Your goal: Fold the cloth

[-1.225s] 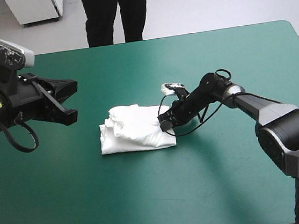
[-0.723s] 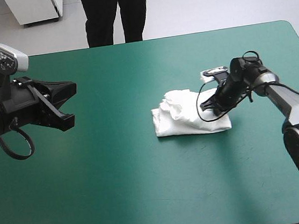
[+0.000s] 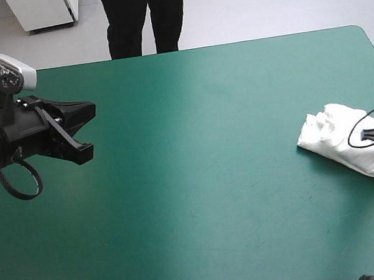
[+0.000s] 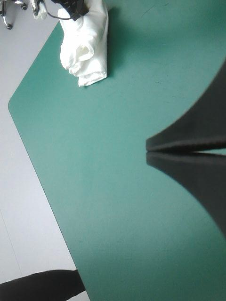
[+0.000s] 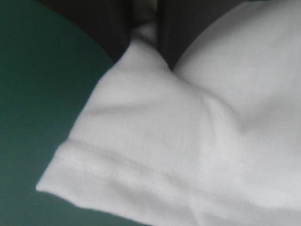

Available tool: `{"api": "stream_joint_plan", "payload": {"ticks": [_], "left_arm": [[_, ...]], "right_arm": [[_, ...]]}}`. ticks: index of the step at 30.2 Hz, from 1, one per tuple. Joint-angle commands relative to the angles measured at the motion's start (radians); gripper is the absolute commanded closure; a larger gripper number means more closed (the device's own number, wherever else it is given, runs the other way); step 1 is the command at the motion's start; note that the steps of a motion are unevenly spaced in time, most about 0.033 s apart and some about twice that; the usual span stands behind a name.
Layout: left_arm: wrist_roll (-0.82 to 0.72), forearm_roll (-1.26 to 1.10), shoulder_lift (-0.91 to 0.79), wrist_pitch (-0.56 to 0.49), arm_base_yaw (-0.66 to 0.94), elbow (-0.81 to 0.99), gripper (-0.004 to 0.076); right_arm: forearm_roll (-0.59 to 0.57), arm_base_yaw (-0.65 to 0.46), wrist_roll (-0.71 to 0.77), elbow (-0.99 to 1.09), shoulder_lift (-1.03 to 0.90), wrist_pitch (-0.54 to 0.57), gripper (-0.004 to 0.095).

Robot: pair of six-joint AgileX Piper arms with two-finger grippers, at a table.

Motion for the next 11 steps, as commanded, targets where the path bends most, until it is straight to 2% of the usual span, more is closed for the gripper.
{"api": "stream_joint_plan", "payload": {"ticks": [1,7,10,11], "left_arm": [[0.001,-0.029,-0.014,0.039,0.001,-0.019,0.0734],[0.001,-0.035,-0.014,0.039,0.001,-0.019,0.0734],[0.001,-0.044,-0.014,0.039,0.001,-0.019,0.0734],[0.001,-0.044,-0.014,0.039,0.001,-0.019,0.0734]], "right_arm": [[0.011,-0.013,0.001,0.003,-0.051,-0.039,0.091],[-0.009,-0.013,0.007,0.005,-0.058,-0.035,0.0893],[-0.02,-0.013,0.007,0.0,-0.065,-0.033,0.0779],[-0.022,-0.013,0.007,-0.002,-0.071,-0.029,0.0706]]}}
